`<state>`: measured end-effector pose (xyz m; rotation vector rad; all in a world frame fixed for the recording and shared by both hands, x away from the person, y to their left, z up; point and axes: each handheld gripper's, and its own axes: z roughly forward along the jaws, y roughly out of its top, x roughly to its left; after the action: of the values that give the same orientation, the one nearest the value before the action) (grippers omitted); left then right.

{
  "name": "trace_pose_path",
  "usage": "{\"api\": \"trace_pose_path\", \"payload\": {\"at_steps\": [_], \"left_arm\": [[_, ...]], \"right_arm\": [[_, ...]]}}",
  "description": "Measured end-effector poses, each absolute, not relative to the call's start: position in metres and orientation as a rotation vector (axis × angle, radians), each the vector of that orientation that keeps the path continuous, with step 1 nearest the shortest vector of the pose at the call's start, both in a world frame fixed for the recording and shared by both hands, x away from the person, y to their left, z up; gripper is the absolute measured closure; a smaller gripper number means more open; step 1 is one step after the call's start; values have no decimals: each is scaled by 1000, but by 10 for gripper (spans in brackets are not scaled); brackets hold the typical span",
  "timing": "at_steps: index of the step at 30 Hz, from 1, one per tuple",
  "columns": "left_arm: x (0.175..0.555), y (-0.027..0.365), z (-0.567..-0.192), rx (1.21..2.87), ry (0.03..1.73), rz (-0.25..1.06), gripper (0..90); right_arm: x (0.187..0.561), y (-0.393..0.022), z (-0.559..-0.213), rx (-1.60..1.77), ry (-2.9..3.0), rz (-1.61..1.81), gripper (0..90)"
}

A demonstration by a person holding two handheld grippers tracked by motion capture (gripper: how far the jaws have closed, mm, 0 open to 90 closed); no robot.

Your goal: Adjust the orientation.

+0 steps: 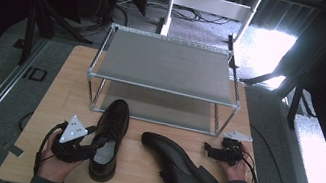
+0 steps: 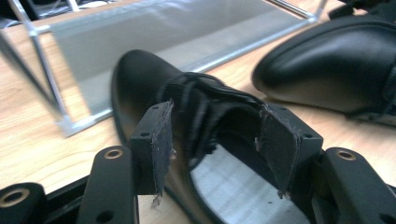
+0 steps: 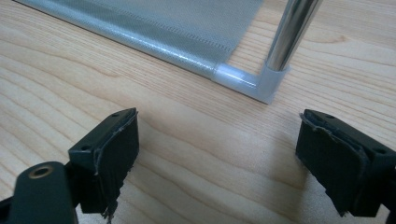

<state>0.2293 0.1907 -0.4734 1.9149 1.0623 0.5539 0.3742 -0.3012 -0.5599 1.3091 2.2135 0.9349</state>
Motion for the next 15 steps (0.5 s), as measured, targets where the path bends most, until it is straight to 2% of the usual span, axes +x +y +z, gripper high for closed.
{"api": "trace_pose_path", "payload": {"at_steps": [7,11,13,15], "left_arm": [[234,219,-487,1810,1168,533,485],[241,227,-500,1804,1233,517,506],[246,229,-510,1807,1258,487,513],[252,227,-517,1828,1267,462,519]], "right_arm": [[374,-301,-560,1305,2216,935,129],[373,-301,-560,1297,2224,939,140],[372,-301,-560,1292,2223,942,157],[370,-301,-559,1282,2220,955,234]]}}
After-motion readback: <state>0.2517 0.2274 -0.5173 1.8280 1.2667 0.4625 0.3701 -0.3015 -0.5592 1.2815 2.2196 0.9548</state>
